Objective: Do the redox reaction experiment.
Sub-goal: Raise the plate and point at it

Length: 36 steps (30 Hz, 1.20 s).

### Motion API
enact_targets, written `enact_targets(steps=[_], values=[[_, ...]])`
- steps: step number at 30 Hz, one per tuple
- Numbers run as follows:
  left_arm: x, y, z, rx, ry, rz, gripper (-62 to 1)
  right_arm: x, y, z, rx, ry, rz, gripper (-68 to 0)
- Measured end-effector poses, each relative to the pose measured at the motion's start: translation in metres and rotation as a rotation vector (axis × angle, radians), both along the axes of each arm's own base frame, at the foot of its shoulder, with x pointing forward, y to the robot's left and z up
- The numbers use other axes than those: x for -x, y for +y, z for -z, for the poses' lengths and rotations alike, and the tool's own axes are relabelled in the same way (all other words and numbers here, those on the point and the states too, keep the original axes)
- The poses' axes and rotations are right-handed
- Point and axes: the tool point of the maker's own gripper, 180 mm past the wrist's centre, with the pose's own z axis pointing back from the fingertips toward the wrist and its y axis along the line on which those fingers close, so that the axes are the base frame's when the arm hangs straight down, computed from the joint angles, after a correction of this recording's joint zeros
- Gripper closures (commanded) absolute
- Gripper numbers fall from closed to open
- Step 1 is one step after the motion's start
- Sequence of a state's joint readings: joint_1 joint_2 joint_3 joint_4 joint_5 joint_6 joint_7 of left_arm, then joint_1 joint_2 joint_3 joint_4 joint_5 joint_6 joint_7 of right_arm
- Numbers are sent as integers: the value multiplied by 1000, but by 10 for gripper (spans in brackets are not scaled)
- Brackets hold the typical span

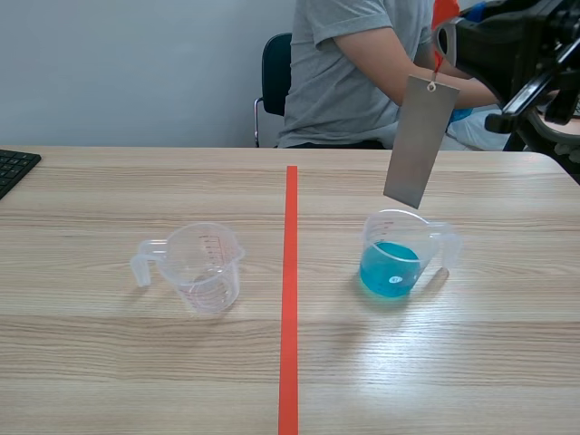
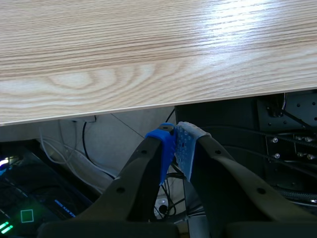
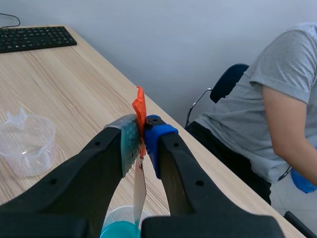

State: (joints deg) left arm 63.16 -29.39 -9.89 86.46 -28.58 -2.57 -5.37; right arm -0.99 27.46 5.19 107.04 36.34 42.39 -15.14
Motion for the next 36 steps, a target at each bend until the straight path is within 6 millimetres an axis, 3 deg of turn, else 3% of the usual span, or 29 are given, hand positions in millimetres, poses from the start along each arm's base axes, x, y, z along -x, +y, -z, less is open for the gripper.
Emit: enact_targets(steps=[7,25,29,36], values=[[0,0,0,0,0,0,-36,7,2,-20,-30,-20,-15,-17],[-4,0,-2,-2,2,44,-36,7,2,-19,-24,-14,-12,-17],[-20,-4,-7,17,-8,151,-36,7,2,-19,-24,-14,-12,-17],[-76,-16,-26,16,-81,406,-36,7,2,-19,-24,-14,-12,-17]])
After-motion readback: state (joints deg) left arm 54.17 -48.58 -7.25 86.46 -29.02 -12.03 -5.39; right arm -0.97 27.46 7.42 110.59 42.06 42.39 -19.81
